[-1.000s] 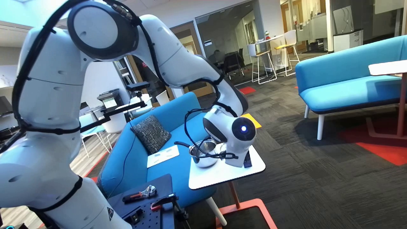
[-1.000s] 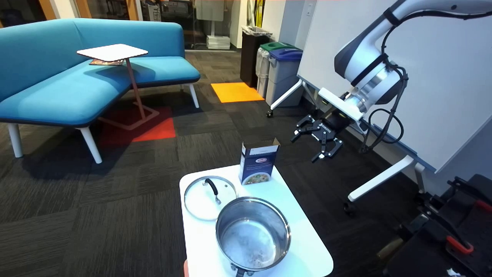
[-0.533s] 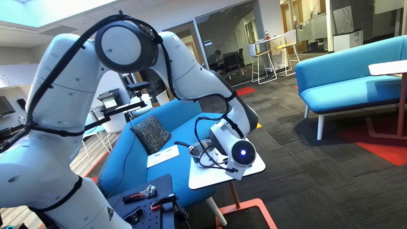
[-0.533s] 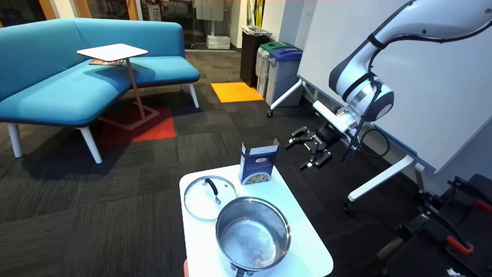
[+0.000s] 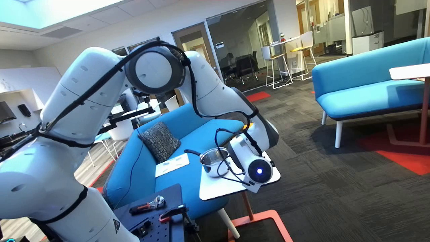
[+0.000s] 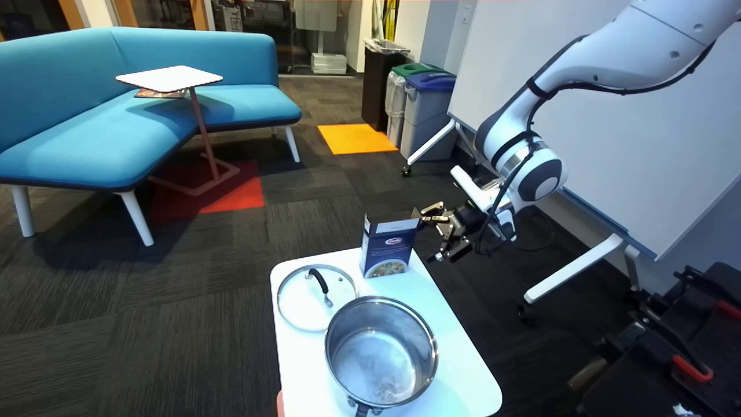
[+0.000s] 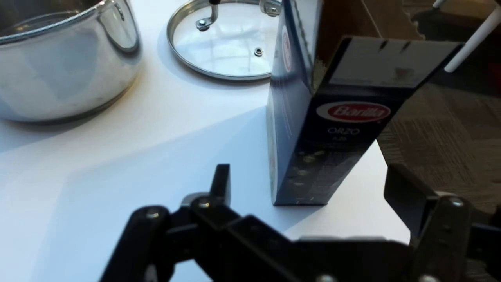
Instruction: Pour some of the contents of the blue box into the silver pot and close the pot with the glass lid
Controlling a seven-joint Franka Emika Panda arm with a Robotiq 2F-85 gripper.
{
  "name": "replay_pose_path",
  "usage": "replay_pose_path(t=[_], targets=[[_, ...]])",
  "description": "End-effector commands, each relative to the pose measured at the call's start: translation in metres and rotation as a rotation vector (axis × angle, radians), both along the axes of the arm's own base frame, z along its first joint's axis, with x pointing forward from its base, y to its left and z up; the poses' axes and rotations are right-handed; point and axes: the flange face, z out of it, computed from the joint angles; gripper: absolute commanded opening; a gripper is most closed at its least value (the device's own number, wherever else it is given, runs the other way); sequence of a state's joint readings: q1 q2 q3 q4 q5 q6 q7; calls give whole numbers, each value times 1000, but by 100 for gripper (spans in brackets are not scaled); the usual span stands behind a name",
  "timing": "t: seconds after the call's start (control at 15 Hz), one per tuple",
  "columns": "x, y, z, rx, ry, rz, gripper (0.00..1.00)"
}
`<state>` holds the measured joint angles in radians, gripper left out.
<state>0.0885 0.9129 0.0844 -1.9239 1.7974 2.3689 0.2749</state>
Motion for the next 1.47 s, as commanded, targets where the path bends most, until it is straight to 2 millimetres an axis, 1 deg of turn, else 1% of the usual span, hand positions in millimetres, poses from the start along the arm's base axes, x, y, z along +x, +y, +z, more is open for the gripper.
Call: replay_pose_path(t=[0.0, 0.33, 0.8, 1.4], targets=[[17, 5, -10, 37, -20, -30, 100], [27, 11, -23, 42, -23, -20, 100], [33, 22, -37, 51, -16, 10, 100], [38, 34, -40, 68, -27, 58, 100]])
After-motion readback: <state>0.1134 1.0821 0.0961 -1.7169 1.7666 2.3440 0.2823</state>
